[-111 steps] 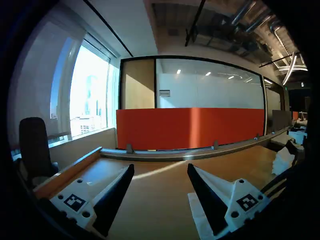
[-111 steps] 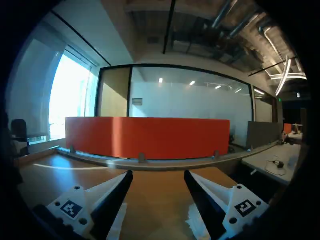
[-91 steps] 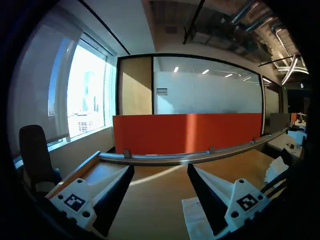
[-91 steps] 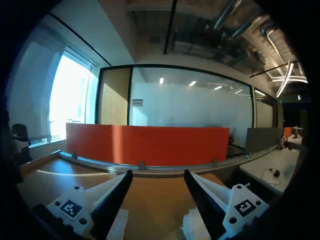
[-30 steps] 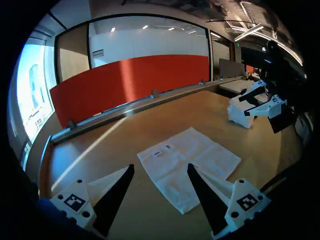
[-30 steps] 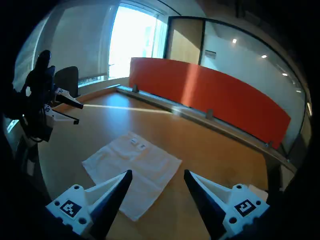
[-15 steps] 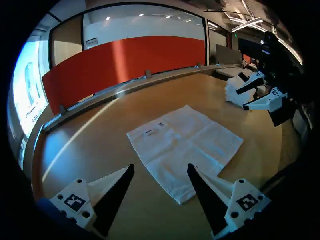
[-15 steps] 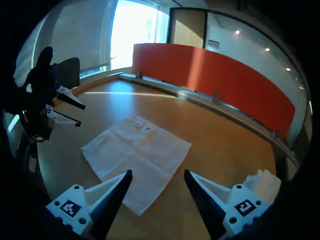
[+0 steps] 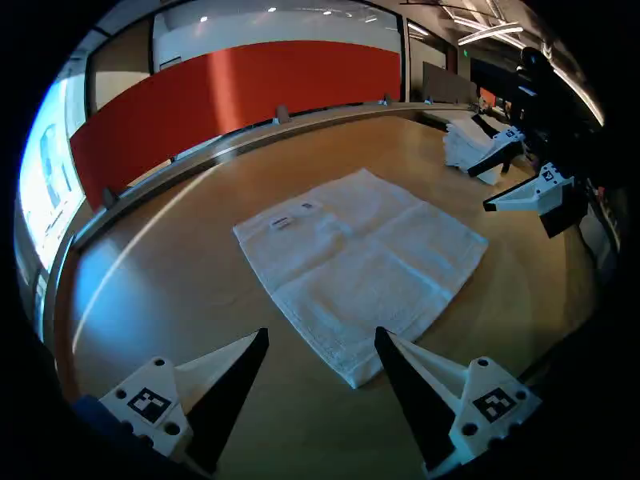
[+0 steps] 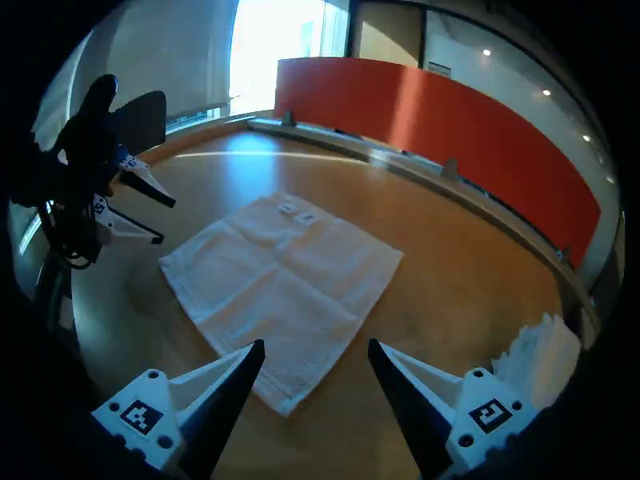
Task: Fold towel
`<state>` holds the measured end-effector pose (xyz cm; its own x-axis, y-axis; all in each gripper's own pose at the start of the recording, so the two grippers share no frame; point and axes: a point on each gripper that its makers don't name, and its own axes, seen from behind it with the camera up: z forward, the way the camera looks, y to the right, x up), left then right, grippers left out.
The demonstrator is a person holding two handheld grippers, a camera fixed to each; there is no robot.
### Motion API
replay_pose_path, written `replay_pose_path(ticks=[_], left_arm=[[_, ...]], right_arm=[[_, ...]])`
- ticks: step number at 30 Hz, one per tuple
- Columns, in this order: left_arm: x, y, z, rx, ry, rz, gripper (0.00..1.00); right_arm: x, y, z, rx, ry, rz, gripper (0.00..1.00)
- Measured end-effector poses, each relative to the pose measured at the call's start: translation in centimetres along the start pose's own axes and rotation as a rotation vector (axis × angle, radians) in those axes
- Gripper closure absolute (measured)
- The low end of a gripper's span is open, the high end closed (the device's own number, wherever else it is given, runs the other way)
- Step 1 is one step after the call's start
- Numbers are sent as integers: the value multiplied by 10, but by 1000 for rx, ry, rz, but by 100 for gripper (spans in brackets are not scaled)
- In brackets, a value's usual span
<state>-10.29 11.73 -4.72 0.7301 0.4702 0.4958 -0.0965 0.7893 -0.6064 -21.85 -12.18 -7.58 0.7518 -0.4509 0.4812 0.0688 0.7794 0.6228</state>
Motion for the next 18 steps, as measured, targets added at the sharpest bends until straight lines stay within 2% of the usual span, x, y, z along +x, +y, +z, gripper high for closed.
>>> replay_pose_path(ticks=[18], left_arm=[[-43,25,19,-63,-104,41,2]], right_arm=[[-54,-16,18,51,-122,-57,1]])
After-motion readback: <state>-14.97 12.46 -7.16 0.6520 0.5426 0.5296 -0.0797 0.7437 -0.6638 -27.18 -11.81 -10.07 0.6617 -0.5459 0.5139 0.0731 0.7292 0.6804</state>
